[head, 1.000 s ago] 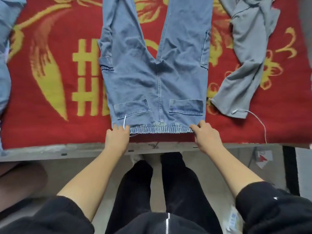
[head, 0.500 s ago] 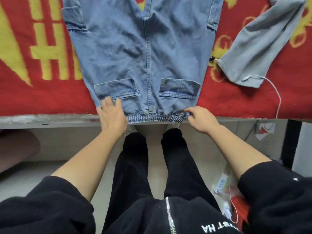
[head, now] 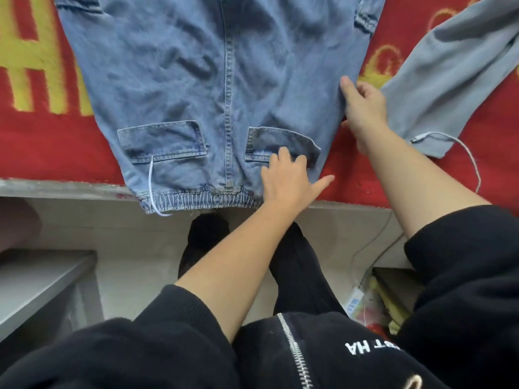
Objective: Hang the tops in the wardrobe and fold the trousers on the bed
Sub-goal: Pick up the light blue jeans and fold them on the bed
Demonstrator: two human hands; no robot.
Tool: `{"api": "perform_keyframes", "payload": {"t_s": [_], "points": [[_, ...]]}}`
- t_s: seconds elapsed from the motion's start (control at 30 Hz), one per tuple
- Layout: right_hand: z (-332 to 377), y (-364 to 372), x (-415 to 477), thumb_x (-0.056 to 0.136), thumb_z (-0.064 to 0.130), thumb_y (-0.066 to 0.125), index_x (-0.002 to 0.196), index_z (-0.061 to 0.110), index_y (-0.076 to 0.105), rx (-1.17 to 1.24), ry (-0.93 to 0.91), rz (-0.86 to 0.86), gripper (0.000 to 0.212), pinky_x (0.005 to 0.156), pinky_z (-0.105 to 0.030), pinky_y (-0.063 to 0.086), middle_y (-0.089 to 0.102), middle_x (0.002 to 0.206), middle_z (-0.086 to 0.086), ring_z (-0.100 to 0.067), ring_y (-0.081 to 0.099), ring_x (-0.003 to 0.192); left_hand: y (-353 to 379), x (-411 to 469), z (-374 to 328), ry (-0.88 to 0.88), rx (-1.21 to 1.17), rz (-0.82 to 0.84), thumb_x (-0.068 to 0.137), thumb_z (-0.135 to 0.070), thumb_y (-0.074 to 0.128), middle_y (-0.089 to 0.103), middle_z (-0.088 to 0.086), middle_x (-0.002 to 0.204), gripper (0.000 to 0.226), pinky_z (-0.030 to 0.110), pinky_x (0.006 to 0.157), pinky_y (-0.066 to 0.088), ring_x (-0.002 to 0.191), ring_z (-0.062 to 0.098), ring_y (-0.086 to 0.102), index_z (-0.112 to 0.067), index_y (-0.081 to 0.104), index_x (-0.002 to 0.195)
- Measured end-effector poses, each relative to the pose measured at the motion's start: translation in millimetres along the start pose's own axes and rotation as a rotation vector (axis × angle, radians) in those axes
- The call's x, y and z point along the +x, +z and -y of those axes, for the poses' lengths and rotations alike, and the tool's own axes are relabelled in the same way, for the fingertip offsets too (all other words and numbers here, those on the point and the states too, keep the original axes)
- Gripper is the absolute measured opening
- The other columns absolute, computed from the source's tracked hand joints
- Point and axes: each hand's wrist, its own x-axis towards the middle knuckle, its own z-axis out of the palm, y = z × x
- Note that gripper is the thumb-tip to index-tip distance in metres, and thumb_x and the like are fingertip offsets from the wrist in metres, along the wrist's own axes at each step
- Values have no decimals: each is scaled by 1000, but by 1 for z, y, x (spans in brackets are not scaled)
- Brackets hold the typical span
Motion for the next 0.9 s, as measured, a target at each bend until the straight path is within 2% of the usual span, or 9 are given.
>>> {"api": "perform_keyframes", "payload": {"t_s": [0.07, 0.17, 0.33, 0.4, 0.47, 0.57, 0.67, 0.77, 0.9], "points": [[0, 0, 5, 93, 40, 61, 85, 24, 66, 60, -20, 48, 19, 52, -20, 43, 67, 78, 14, -1, 58, 63, 3, 2, -5, -14, 113, 15, 70, -74, 62, 47, 6, 116, 69, 42, 80, 43, 106, 27, 48, -18, 55, 111], [6, -1, 3, 88, 30, 63, 106, 22, 65, 169, -61, 50, 20, 53, -21, 41, 62, 77, 3, -8, 52, 64, -1, 6, 0, 46, 98, 19, 76, -40, 69, 46, 7, 116, 43, 38, 74, 42, 102, 28, 51, -15, 55, 108], [41, 18, -8, 88, 11, 56, 129, 16, 59, 153, -238, -1, 41, 58, -22, 45, 60, 65, 15, -3, 47, 56, -53, 9, 49, -99, -651, 241, 66, -31, 72, 56, -8, 71, 19, 26, 60, 38, 64, 13, 51, -25, 54, 67], [68, 44, -16, 86, 12, 55, 132, 16, 59, 147, -325, 25, 46, 76, -33, 57, 72, 84, 11, -7, 62, 71, -76, 5, 85, -219, -979, 230, 70, -20, 70, 56, -7, 63, 17, 25, 58, 42, 59, 11, 50, -24, 55, 63], [99, 82, -26, 86, 17, 54, 134, 19, 59, 127, -414, 49, 49, 91, -45, 54, 74, 100, -2, -28, 68, 89, -96, 2, 127, -312, -1131, 147, 80, -3, 64, 54, -8, 58, 24, 19, 53, 40, 55, 6, 47, -21, 57, 66], [139, 151, -40, 84, 23, 50, 136, 20, 57, 65, -539, 118, 53, 87, -45, 54, 71, 99, -12, -31, 64, 87, -124, -3, 186, -341, -1135, 56, 82, 7, 59, 51, -13, 49, 28, 13, 44, 33, 44, 0, 42, -17, 57, 67], [168, 221, -56, 84, 23, 49, 140, 20, 54, -36, -597, 187, 57, 70, -30, 45, 62, 71, 9, -6, 44, 61, -139, -11, 236, -383, -1073, 21, 78, 1, 62, 50, -13, 47, 29, 16, 46, 34, 43, 2, 41, -20, 53, 61], [178, 280, -73, 89, 19, 48, 147, 15, 46, -172, -667, 255, 58, 69, -25, 37, 41, 60, 19, -8, 39, 67, -139, -19, 276, -463, -1055, -16, 70, -10, 65, 52, -8, 53, 18, 22, 53, 37, 49, 8, 45, -21, 54, 61], [163, 339, -88, 98, 18, 44, 156, 12, 25, -405, -669, 432, 61, 72, -28, 36, 44, 76, 9, -14, 42, 79, -120, -27, 318, -568, -1016, 28, 77, -1, 64, 59, 0, 62, 19, 18, 46, 38, 47, 5, 50, -16, 55, 68]]}}
